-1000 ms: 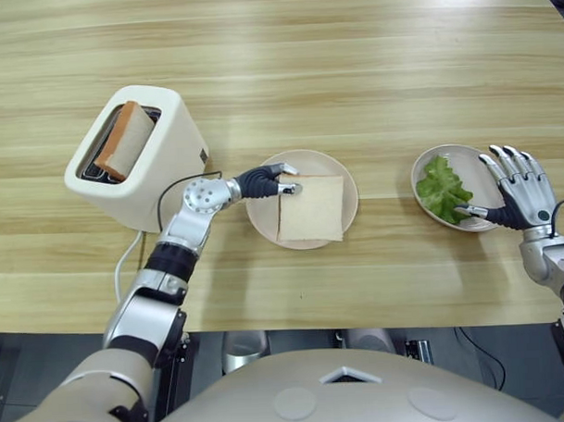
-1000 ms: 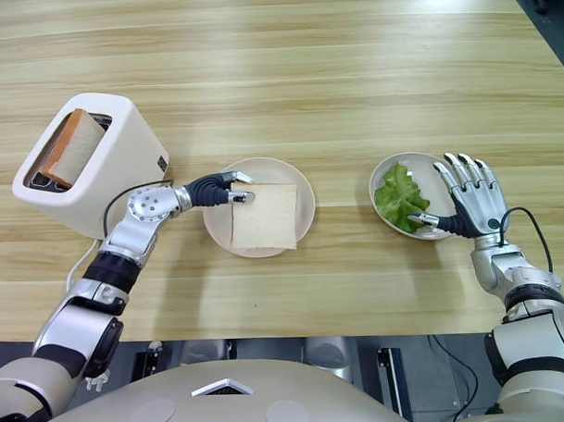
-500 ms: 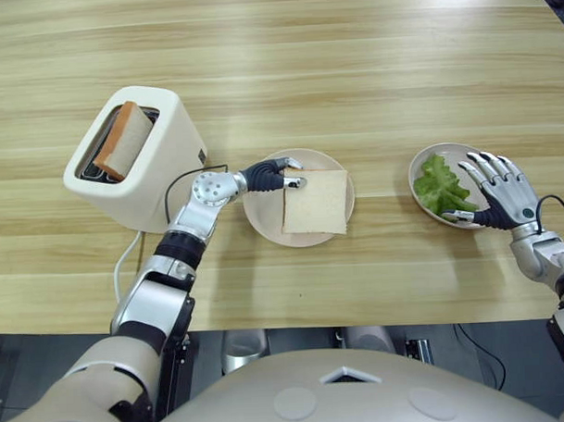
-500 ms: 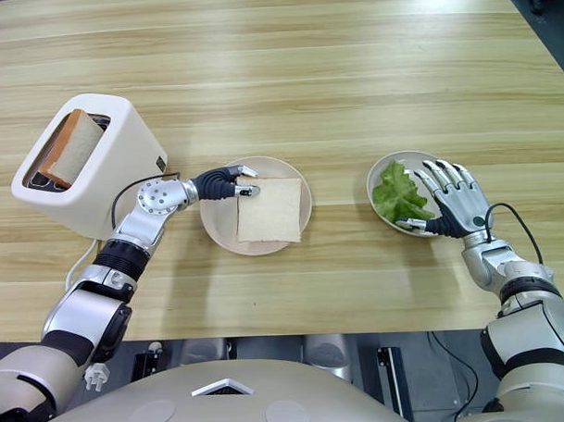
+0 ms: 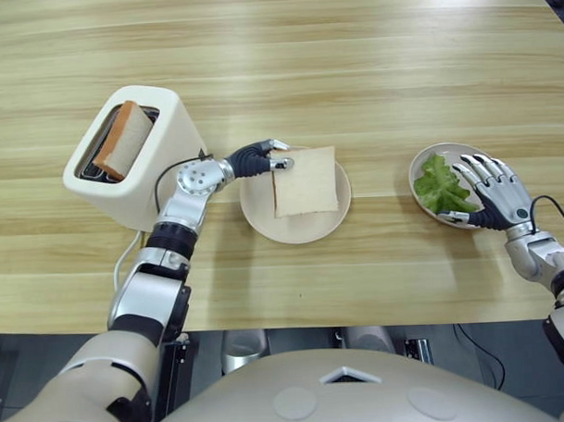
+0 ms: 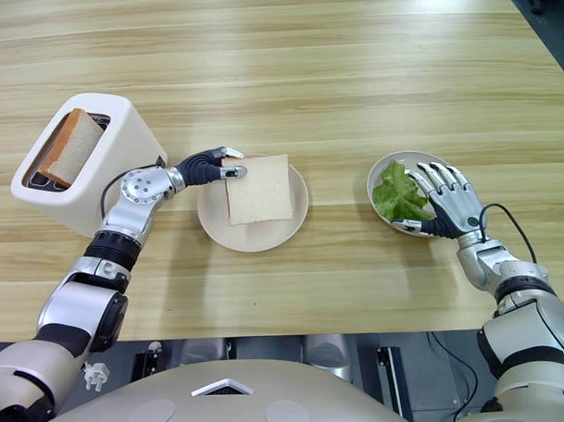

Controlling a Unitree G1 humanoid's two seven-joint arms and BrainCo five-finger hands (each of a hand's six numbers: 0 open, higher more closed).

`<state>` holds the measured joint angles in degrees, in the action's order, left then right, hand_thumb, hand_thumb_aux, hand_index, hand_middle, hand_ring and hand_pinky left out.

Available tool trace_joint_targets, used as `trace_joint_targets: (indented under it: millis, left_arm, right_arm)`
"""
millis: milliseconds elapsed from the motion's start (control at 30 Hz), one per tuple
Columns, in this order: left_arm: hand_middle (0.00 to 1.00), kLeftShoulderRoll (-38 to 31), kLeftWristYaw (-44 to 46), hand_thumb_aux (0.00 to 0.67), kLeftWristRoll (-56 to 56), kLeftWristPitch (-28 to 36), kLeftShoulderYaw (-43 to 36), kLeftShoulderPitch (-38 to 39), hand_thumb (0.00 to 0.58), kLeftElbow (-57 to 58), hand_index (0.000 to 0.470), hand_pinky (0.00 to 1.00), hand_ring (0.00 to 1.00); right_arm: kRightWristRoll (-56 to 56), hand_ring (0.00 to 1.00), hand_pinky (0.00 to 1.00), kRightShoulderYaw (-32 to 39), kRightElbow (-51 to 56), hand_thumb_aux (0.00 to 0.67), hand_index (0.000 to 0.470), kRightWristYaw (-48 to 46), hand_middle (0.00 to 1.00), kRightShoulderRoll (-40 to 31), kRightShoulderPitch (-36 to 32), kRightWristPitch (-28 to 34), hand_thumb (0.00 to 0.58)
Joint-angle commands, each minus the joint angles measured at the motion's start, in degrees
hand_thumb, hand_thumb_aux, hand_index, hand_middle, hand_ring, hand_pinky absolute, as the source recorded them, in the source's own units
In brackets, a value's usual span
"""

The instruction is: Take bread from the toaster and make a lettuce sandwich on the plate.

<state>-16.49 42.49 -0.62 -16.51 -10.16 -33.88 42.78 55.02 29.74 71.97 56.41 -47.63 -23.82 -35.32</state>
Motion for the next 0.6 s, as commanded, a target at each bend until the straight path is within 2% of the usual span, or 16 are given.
trace_joint_targets:
  millis: [33,600]
  left_arm:
    - [1.00,-0.4,0.2,0.670,0.2,1.0,1.0,-0.7,0.580,1.4,0.460,1.00,1.00]
    - [1.00,-1.2,-8.1,0.670,12.8,-5.7,-4.3,-3.3,0.580,10.9,0.460,1.00,1.00]
  right_arm:
    - [-0.8,0.00,0.00,0.9,0.5,0.000,0.000,-0.9,0.00,0.5,-0.1,0.1,0.000]
    - [-1.5,0.00,0.00,1.6,0.8,0.000,0.000,-0.7,0.00,0.6,-0.7,0.0,0.000]
